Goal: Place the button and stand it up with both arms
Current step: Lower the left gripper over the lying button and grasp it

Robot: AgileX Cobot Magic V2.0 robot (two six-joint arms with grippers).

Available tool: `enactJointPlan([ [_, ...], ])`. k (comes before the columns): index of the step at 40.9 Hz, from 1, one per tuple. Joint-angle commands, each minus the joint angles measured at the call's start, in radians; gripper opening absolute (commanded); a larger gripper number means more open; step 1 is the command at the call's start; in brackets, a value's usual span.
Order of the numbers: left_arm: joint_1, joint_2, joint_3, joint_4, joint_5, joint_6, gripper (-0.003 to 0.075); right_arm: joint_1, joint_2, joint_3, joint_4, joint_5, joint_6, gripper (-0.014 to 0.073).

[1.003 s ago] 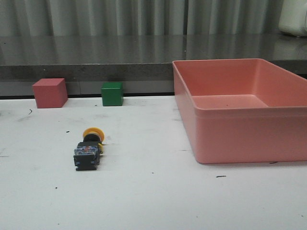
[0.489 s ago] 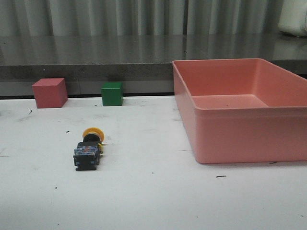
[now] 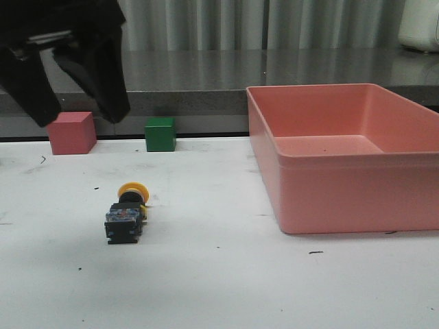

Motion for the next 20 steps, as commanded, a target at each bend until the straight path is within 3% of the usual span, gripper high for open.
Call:
enactJointPlan([
  [1,-0.005,0.050,-0.092,-0.016,0.008,-0.054,0.0568,-0.005,0.003,-0.024,0.000,-0.069,-0.011,0.0507],
  [20,-0.005,0.326,-0.302,0.062,0.086,-0.246,0.0568,-0.005,0.003,-0.024,0.000,-0.069,-0.011,0.0507],
])
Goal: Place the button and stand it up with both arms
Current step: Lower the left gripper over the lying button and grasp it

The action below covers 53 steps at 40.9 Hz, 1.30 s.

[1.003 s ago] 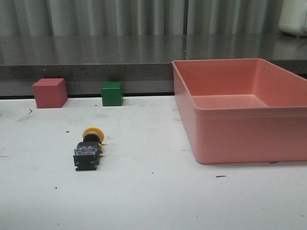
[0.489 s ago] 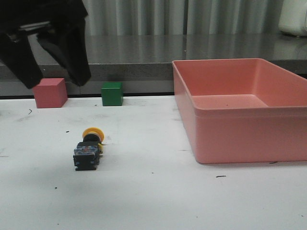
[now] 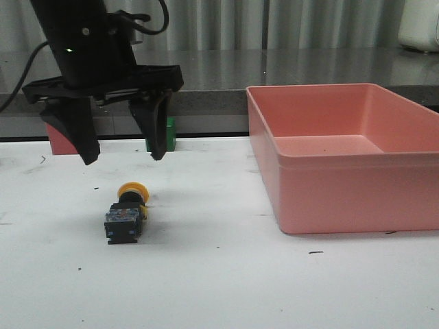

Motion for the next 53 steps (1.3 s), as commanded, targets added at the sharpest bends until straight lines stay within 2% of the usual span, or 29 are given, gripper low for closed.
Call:
enactJointPlan([
  [1,-0.005,-0.006,-0.055,0.033,0.001,-0.067,0.0568,-0.005,0.003,-0.024,0.000,-0.069,-0.011,0.0507],
  [28,-0.003,0.188,-0.191,0.062,0.047,-0.139,0.0568,-0.005,0.003,-0.024,0.000,-0.069,-0.011,0.0507],
  [43,-0.003,0.246,-0.200,0.064,0.072,-0.149,0.0563,-0.005,0.003,-0.024,0.000,-0.069,-0.011,0.0507],
  [45,-0.003,0.248,-0.200,0.064,0.075,-0.149,0.0540,-0.005,0.003,-0.024,0.000,-0.069,-0.011,0.0507],
  [53,-0.003,0.250,-0.200,0.064,0.077,-0.149,0.0346,-0.005,0.003,-0.024,0.000,-0.069,-0.011,0.0507],
])
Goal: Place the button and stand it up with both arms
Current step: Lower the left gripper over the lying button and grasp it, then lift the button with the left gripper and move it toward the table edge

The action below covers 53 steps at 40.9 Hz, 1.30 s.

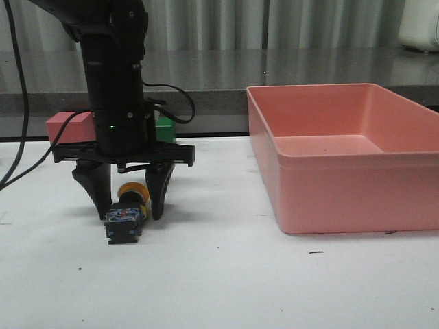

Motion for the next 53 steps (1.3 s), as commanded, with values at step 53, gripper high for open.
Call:
enactJointPlan([
  [53,0.214,-0.623,0.408,0.060,-0.283,0.247,0.0239,-0.005,0.003,-0.024,0.000,-0.069,-0.011,0.0507],
])
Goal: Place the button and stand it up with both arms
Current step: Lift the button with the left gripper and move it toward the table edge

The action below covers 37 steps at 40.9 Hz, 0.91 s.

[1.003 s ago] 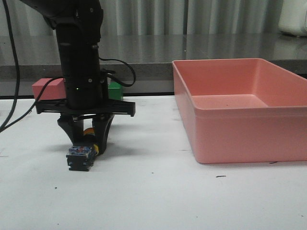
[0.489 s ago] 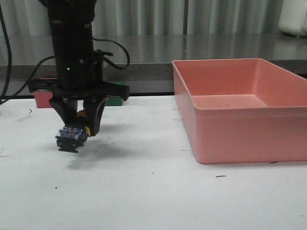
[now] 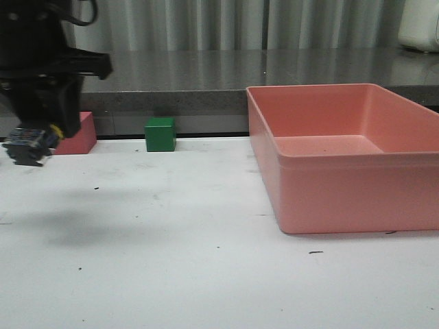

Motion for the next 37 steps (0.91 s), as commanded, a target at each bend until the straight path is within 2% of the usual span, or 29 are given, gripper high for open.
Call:
enactJointPlan([
  [1,0.059,-0.157,0.093,-0.017,-0.130,0.059,0.0239,-0.005,0.003,-0.024,0.000,-0.069,-0.011,0.0507],
  [10,0.165,-0.421,0.368,-0.164,-0.424,0.259,0.0239,-0.005,0.003,-0.024,0.000,-0.069,-0.011,0.0507],
  [20,0.175,-0.615,0.626,-0.168,-0.789,0.282,0.0239,-0.005,0.003,-0.024,0.000,-0.069,-0.011,0.0507],
  [30,0.166,-0.636,0.829,-0.223,-1.198,0.282,0.0239,-0.005,0.003,-0.024,0.000,-0.069,-0.011,0.0507],
  [37,0.106,-0.600,0.942,-0.217,-1.457,0.282,0.0239,-0.005,0.003,-0.024,0.000,-0.069,-0.011,0.0507],
])
